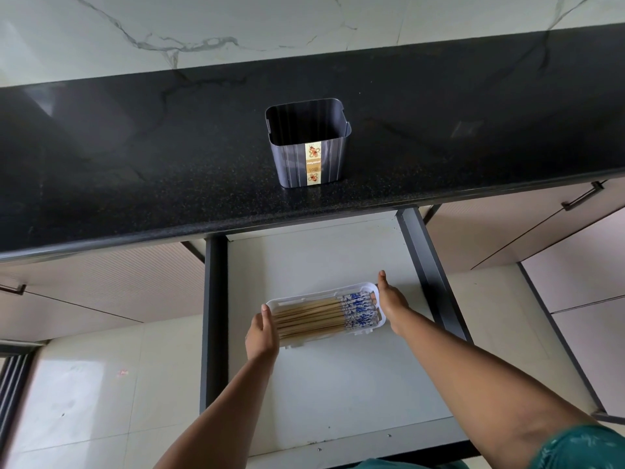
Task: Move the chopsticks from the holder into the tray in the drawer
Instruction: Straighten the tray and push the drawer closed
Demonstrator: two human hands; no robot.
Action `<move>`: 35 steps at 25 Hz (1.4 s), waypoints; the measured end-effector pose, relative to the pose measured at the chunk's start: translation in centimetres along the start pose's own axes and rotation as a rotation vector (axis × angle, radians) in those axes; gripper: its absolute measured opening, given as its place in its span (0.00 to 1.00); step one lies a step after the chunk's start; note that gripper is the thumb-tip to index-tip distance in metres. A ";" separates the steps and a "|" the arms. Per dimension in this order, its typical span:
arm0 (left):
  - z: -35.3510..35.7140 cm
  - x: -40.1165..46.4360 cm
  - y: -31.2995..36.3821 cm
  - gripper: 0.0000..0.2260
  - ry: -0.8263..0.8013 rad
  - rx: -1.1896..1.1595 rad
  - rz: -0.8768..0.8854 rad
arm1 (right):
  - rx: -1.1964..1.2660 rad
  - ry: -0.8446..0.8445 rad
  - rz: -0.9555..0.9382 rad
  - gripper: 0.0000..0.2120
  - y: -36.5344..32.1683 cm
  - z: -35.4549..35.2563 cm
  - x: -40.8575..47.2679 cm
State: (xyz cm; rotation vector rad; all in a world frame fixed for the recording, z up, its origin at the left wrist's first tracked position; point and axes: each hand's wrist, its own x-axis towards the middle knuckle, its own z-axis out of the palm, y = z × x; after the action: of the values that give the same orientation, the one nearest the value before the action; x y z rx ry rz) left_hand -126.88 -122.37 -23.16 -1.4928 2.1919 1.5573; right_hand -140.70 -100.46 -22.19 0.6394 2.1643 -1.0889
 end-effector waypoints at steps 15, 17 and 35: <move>-0.2 0.1 0.9 0.26 -0.039 -0.083 -0.100 | -0.152 0.049 -0.065 0.35 0.2 0.3 -0.4; 0.0 0.1 0.8 0.26 -0.032 -0.038 -0.109 | -0.260 0.077 -0.089 0.34 0.6 0.3 -0.5; -0.2 -1.2 -0.3 0.26 0.007 0.020 -0.191 | -0.340 0.138 -0.066 0.32 2.1 0.6 -1.4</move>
State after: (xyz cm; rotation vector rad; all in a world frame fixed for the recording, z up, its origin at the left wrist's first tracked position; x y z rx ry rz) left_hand -125.90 -121.74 -22.60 -1.6480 1.9944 1.4677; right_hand -138.19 -100.02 -22.55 0.5009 2.4300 -0.6992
